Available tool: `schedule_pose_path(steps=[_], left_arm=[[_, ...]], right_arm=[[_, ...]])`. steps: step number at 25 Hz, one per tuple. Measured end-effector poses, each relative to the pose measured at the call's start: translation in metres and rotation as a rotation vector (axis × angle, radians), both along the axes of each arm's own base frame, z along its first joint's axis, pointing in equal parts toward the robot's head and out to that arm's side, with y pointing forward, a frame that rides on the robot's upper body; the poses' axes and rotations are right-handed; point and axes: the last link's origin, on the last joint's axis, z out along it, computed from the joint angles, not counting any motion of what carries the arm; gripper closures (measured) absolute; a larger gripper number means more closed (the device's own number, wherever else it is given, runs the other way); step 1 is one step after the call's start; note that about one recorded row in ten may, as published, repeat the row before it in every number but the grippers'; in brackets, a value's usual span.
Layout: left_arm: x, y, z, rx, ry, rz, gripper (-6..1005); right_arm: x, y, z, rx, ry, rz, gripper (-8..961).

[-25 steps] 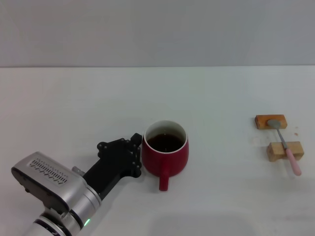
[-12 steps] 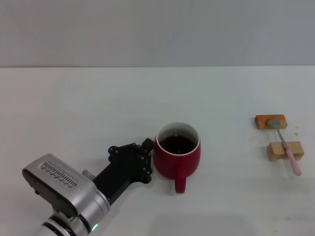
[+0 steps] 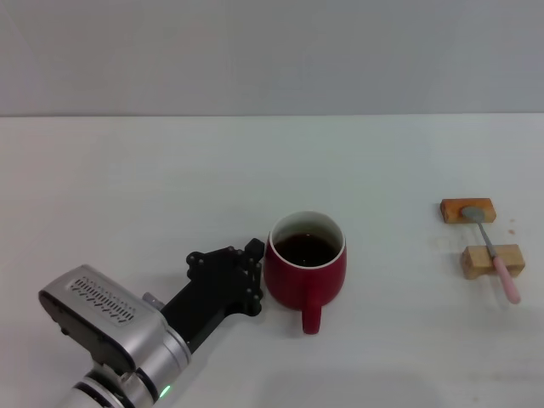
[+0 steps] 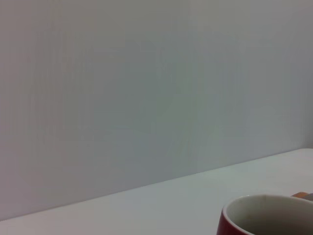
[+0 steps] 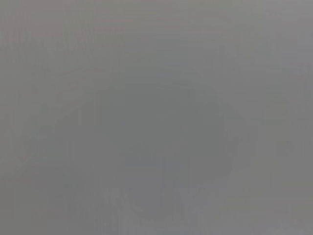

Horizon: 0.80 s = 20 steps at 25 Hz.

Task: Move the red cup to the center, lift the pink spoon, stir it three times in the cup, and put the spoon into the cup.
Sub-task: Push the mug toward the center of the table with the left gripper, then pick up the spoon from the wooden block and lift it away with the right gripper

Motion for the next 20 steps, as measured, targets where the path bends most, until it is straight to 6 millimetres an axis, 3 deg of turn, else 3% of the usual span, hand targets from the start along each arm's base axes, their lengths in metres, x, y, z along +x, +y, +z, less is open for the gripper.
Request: schedule_pose_path(steps=[13, 15, 16, 17, 18, 20], left_arm=[[0.003, -0.001, -0.002, -0.010, 0.004, -0.021, 971], [-0.002, 0.001, 0.004, 0.022, -0.006, 0.002, 971], [-0.031, -0.001, 0.030, 0.155, -0.043, 0.128, 971], [-0.031, -0.001, 0.030, 0.155, -0.043, 0.128, 970], [-0.047, -0.006, 0.048, 0.249, -0.060, 0.181, 970], [-0.047, -0.006, 0.048, 0.249, -0.060, 0.181, 970]], right_arm=[[0.001, -0.001, 0.001, -0.002, 0.000, -0.002, 251], [0.002, -0.001, 0.001, -0.003, -0.002, -0.003, 251], [0.002, -0.001, 0.001, -0.003, -0.003, -0.003, 251], [0.002, -0.001, 0.001, -0.004, -0.004, -0.003, 251], [0.002, -0.001, 0.001, -0.004, -0.004, -0.003, 250], [0.002, -0.001, 0.001, -0.007, -0.006, -0.002, 250]])
